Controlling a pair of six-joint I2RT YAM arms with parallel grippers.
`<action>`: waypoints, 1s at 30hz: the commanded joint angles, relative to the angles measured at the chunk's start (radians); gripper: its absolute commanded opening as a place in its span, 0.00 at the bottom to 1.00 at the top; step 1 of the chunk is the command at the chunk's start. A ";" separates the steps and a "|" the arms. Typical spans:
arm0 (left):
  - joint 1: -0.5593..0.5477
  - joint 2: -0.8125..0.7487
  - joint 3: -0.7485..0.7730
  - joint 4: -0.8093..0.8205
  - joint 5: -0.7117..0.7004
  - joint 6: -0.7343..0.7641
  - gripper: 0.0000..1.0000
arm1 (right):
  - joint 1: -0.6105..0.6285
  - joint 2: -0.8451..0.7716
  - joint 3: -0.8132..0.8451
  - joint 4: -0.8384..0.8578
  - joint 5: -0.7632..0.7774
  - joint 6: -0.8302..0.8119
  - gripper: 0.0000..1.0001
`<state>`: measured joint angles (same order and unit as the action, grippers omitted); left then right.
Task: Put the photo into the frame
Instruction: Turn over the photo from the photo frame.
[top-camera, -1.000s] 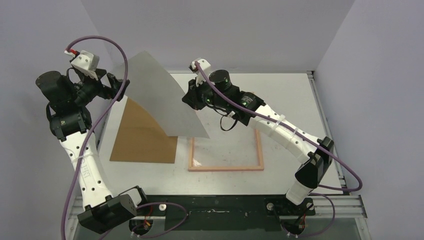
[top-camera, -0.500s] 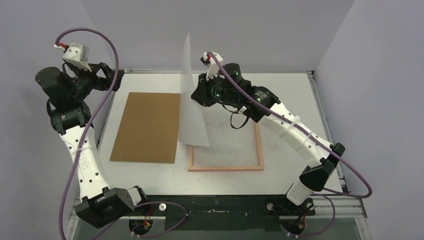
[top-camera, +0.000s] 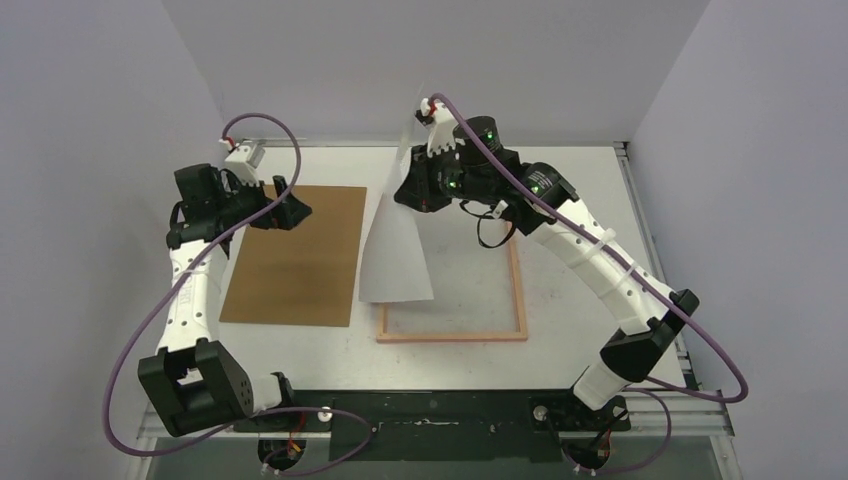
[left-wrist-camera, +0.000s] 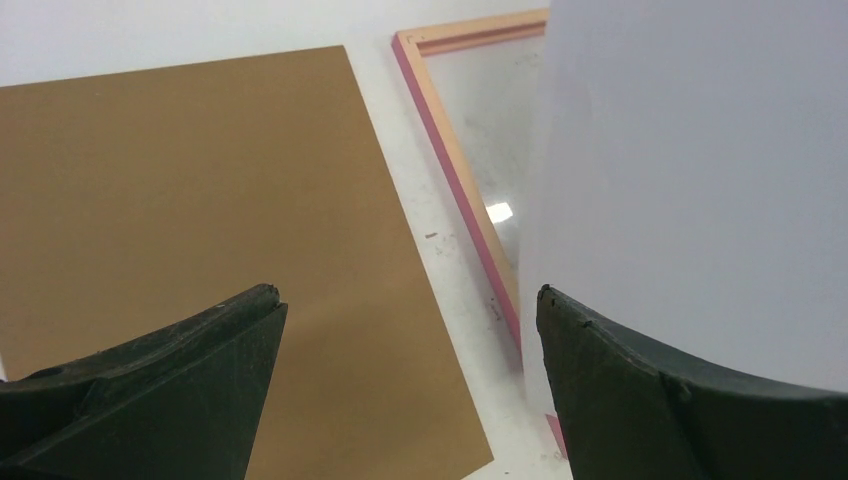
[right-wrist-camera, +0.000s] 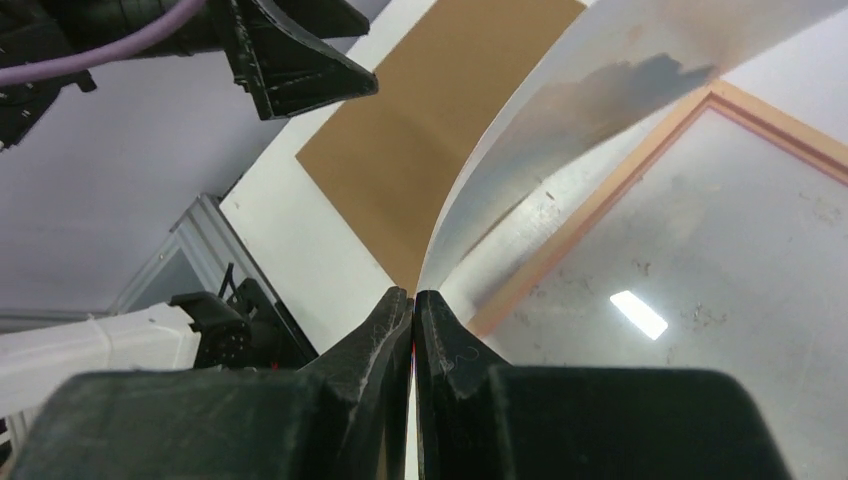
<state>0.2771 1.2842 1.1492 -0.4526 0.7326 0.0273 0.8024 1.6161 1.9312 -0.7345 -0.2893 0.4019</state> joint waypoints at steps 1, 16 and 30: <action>-0.044 -0.006 -0.016 -0.001 -0.049 0.025 0.97 | -0.081 -0.062 -0.121 -0.020 -0.131 -0.042 0.05; -0.111 -0.003 -0.096 -0.046 -0.077 0.101 0.96 | -0.366 -0.197 -0.585 0.072 -0.207 -0.073 0.05; -0.204 0.017 -0.133 -0.058 -0.104 0.119 0.98 | -0.440 -0.149 -0.664 0.109 -0.178 -0.156 0.05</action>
<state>0.0895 1.2938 1.0183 -0.5129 0.6403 0.1307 0.3771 1.4662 1.2621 -0.6861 -0.4732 0.2806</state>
